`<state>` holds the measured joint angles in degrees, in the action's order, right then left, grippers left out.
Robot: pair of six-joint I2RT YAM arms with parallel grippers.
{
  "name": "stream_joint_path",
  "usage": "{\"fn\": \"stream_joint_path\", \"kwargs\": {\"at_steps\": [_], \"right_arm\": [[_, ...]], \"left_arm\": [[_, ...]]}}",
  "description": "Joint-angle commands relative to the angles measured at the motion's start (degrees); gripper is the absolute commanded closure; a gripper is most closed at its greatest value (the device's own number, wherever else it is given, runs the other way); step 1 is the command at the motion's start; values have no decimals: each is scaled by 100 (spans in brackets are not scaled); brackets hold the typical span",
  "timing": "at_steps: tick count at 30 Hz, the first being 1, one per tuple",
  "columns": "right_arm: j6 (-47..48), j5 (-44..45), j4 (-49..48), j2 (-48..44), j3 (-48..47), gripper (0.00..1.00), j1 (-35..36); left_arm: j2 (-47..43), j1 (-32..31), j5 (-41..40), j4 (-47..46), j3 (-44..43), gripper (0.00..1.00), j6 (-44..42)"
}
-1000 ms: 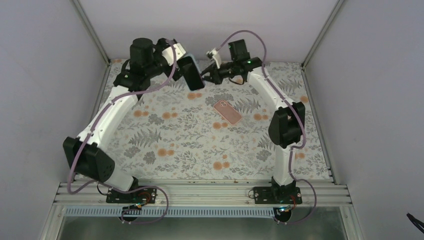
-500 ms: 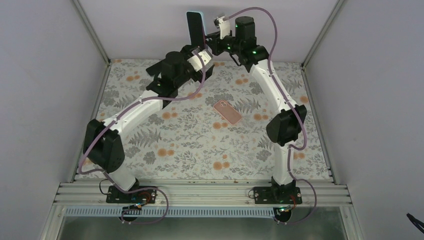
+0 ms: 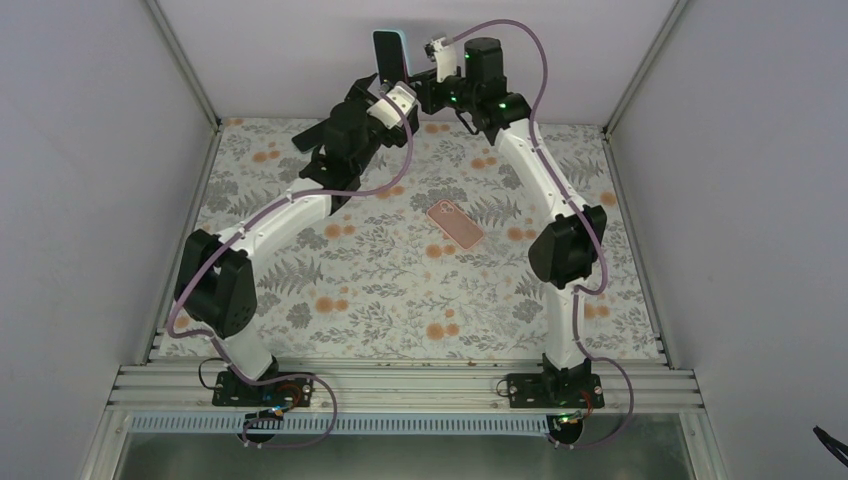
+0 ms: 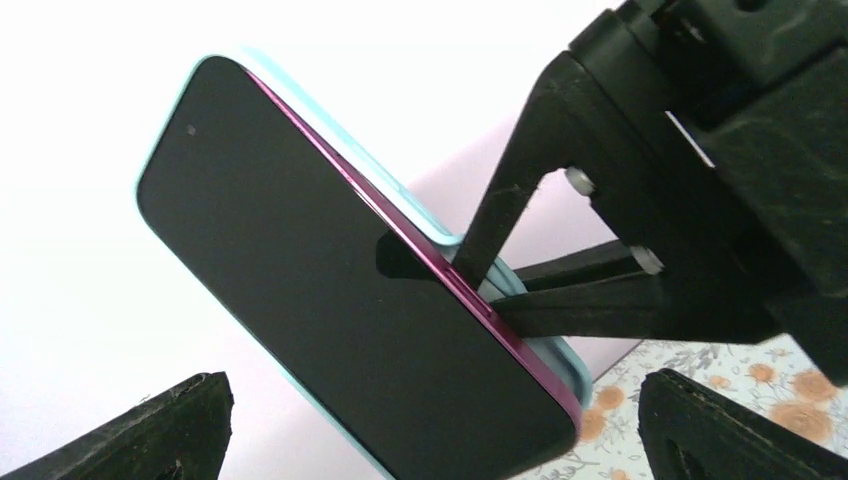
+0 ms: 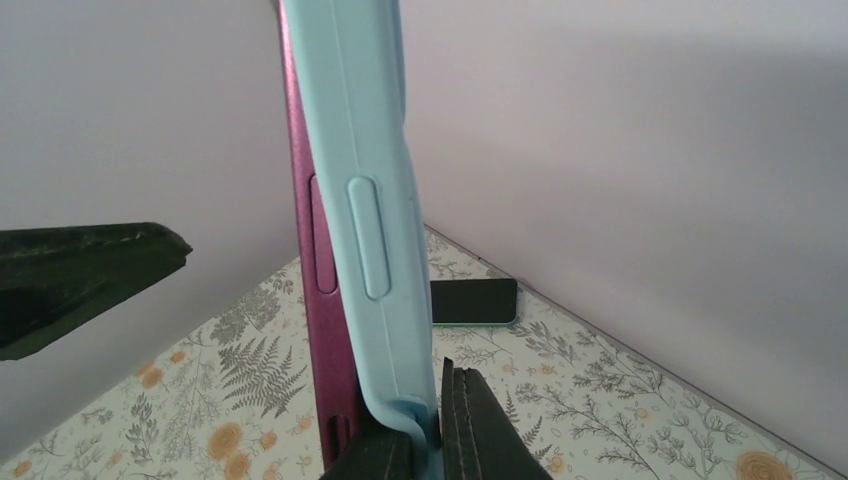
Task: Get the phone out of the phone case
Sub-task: Remove the phone case from the phone.
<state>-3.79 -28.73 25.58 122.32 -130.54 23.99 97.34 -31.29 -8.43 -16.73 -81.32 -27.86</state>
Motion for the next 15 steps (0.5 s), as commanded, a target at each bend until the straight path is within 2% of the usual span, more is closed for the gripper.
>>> {"fn": "stream_joint_path", "kwargs": {"at_steps": [1,8,15], "right_arm": [[-146,-25,-387,-38,-260,97,67],[-162,-115,-396,-177,-189,97,113],[-96,-46,-403,-337,9,97,130]], "left_arm": [[166,23,-341,-394,5,0,-134],[342,55,-612,-495,-30,0,-136],[126,81,-1583,-1359,366,1,-119]]}}
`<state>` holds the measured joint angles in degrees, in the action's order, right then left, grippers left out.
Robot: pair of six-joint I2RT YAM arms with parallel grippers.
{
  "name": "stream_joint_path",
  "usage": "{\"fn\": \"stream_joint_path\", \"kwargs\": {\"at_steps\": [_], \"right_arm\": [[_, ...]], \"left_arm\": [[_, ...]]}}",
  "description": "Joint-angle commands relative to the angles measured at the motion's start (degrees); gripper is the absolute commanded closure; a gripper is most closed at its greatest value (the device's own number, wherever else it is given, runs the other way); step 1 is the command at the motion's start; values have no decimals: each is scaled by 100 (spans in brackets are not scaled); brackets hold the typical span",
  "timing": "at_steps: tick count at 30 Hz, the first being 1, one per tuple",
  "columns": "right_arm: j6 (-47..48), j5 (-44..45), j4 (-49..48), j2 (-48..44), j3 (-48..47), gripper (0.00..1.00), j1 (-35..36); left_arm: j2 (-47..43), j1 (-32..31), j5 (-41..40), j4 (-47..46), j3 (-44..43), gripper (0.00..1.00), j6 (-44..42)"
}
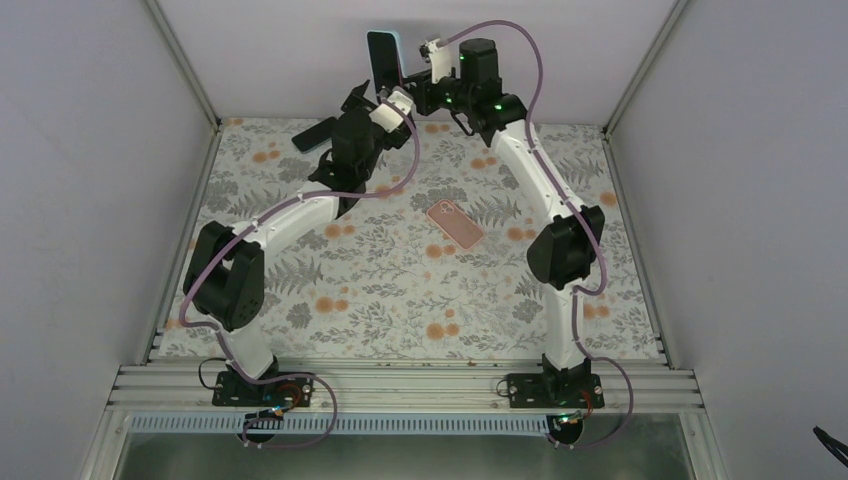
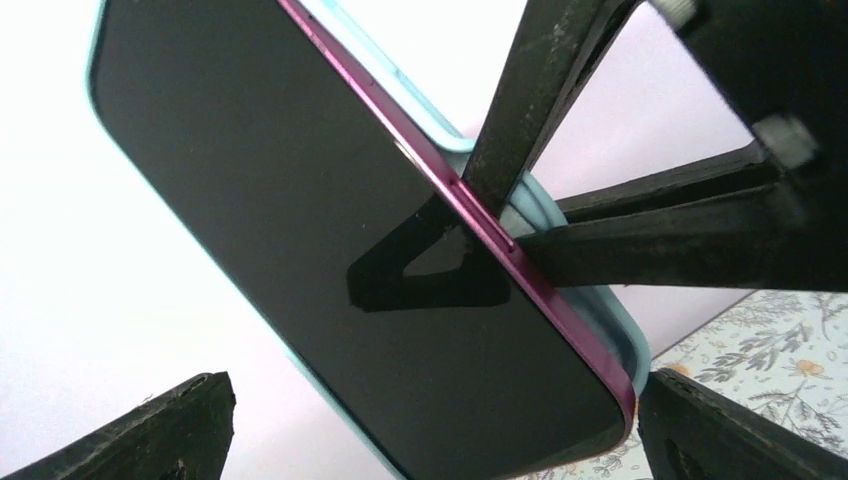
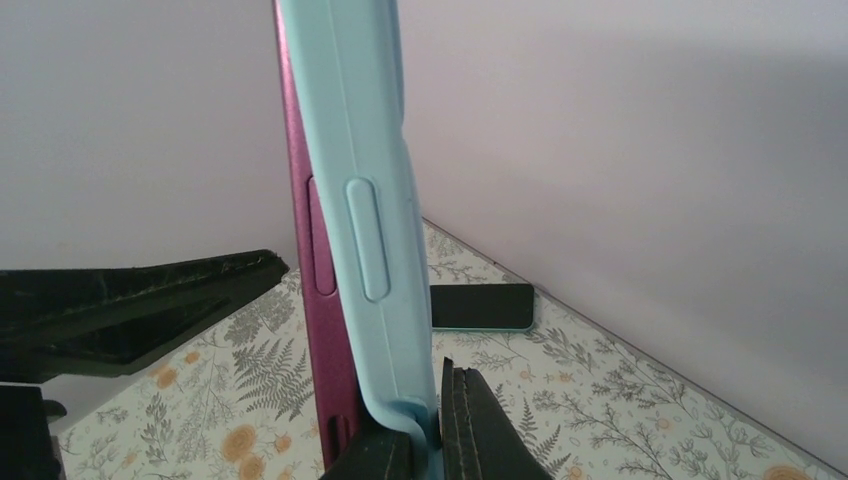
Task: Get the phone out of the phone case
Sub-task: Remove the phone case from the phone.
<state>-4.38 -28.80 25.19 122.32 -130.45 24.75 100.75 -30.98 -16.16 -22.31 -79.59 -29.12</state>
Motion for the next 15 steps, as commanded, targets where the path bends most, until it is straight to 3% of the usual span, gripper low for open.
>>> {"fn": "stream_joint_path", "kwargs": {"at_steps": [1,7,15], "right_arm": [[-29,-43,-367,-334,22,97,56],[-14,-21,-357,-266,9,97,71],[94,110,-330,-160,-47,97,91]], "left_arm": [[-269,51,-881,-877,238,1,24],[-483,55,-989,-998,374,1,-12],[-706,61,-323,-344,267,0,416]]}}
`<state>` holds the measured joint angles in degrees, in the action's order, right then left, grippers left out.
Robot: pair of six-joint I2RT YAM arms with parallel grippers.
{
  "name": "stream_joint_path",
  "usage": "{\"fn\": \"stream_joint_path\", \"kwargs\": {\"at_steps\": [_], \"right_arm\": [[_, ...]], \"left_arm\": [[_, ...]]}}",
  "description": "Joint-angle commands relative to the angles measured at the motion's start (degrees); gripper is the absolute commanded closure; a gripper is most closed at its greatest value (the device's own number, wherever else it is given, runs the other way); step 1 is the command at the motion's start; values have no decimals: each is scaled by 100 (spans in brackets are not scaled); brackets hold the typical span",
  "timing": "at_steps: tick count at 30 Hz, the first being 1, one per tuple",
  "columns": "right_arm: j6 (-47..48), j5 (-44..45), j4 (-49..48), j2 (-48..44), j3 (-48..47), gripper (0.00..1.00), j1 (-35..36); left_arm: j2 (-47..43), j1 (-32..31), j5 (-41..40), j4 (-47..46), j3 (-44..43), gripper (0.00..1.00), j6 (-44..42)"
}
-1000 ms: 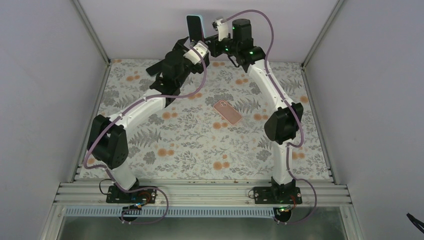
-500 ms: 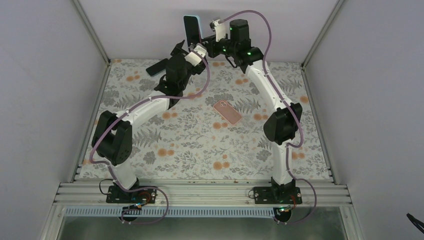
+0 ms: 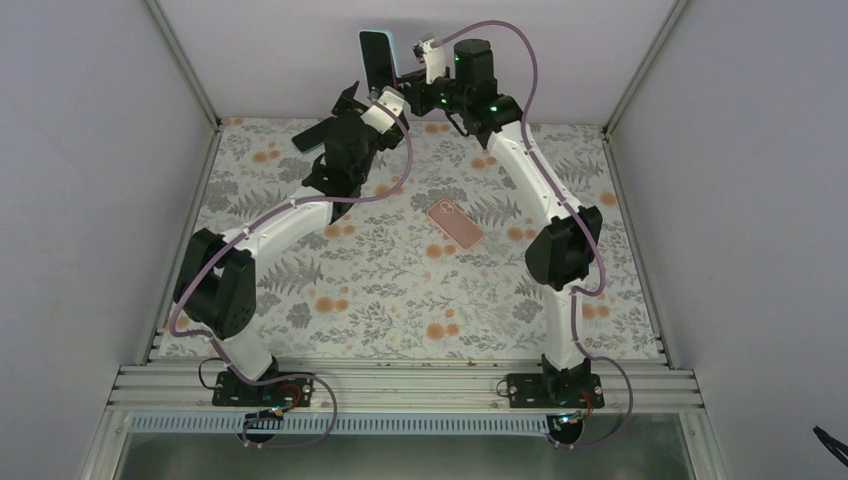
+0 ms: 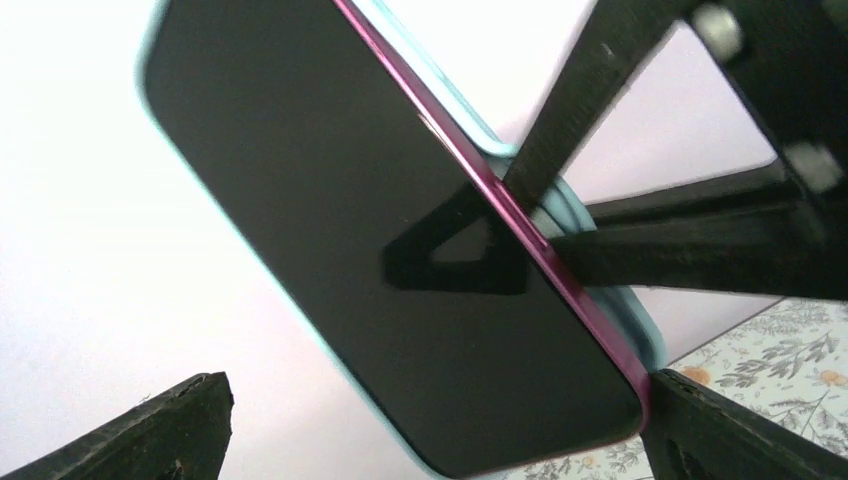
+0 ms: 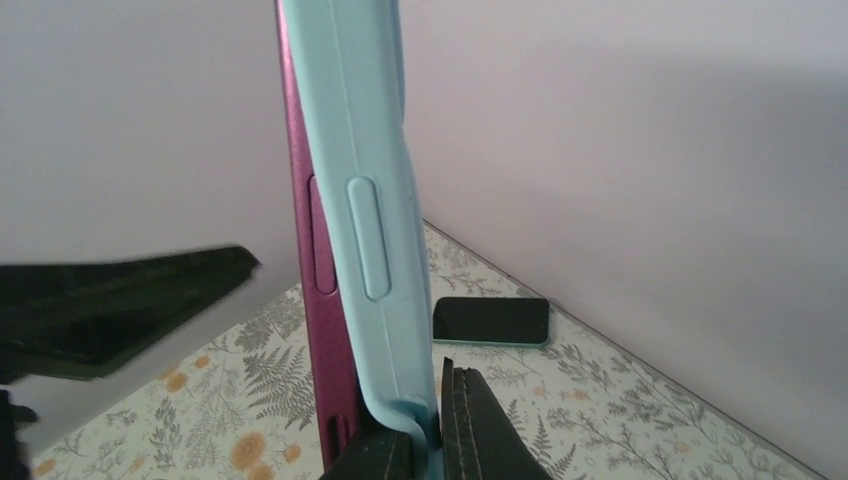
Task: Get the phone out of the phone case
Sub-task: Remove the phone case from the phone.
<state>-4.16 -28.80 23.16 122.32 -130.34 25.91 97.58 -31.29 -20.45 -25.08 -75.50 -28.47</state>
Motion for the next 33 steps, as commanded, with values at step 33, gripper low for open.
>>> {"fn": "stream_joint_path", "kwargs": {"at_steps": [33], "right_arm": [[10,46,-145,-252,-172,97,10]], "left_arm": [[-40,-46,480,297,-226,0,571]]}}
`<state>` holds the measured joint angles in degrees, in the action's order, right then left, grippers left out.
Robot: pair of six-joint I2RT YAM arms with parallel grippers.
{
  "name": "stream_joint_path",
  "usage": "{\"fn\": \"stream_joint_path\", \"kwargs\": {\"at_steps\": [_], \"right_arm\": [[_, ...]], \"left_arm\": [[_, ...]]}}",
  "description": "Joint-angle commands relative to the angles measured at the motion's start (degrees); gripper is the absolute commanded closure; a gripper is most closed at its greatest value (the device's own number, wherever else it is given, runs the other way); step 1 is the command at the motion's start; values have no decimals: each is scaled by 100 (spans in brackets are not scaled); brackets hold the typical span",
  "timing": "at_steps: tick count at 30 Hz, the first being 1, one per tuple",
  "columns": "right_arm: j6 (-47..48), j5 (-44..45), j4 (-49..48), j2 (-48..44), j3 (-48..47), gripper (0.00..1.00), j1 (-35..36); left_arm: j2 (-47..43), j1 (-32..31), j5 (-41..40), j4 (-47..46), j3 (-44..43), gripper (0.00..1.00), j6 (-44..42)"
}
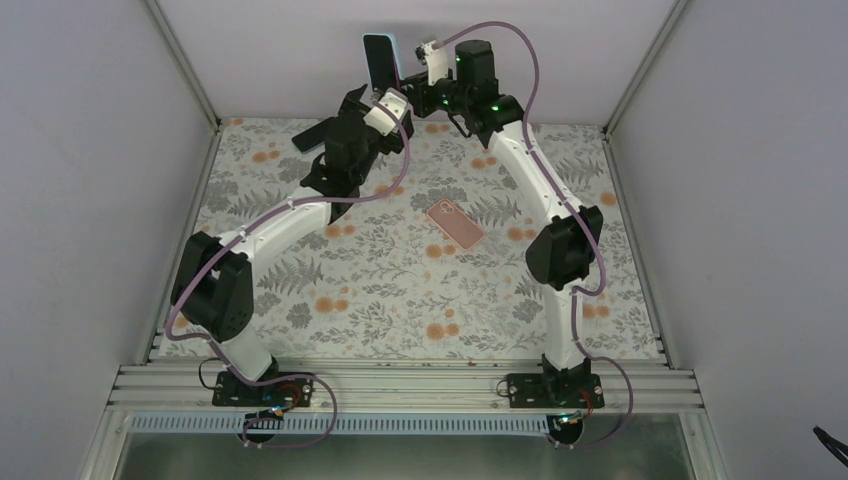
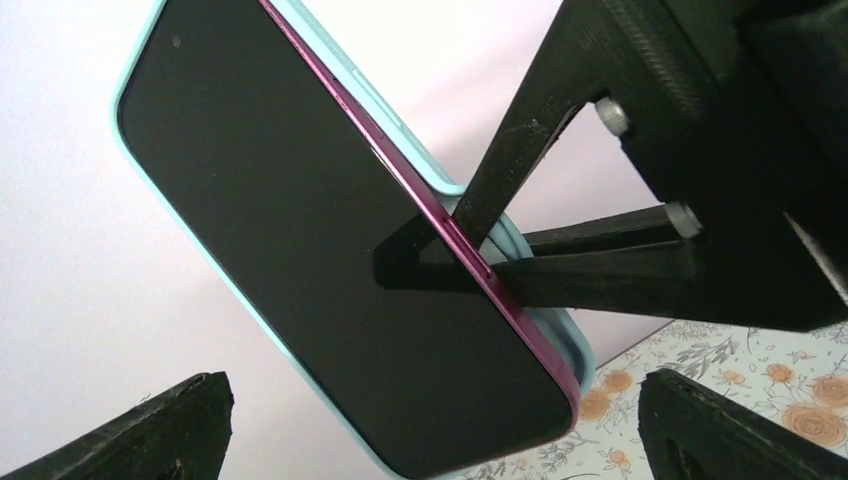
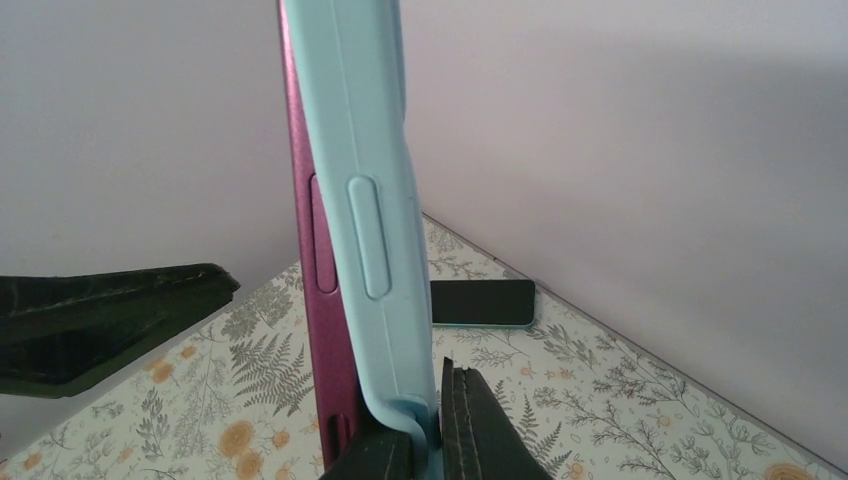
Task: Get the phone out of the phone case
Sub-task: Remove the phone case from the phone.
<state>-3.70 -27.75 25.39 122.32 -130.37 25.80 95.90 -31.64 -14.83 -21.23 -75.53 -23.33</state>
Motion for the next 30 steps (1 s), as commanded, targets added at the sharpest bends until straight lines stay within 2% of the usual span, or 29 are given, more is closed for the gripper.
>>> {"fn": "stream_joint_path", "kwargs": {"at_steps": [1,9,14,16,20,22,26,30], "right_arm": [[-31,-57,-368,-260,-173,97,14],[-65,-101,-377,-313,-125,97,21],[-86,-158,-391,-333,-89,97,21],[-85,-155,-394,-354,-44,97,34],[-69,-103,-409,-392,139,97,33],[-85,-122,-421,-379,184,97,43],[-108,-160,-429,-326,200,97,126],[-111,-250,-427,-342,261,97,239]], "left_arm": [[176,-9,-180,-113,-256,0,42],[392,7,-959,-384,-447,0,-234],[404,52,-1596,-1072,-228,0,-581],[375,52,-1920,-1540,-120,0,-849],[369,126,-2532,-3273,165,0,-1980],[383,294,-2560,-3521,113,0,-2082],[480,445,-2441,-3262,-168,0,-1952],[739,460,-2521,-3672,-269,0,-2217]]}}
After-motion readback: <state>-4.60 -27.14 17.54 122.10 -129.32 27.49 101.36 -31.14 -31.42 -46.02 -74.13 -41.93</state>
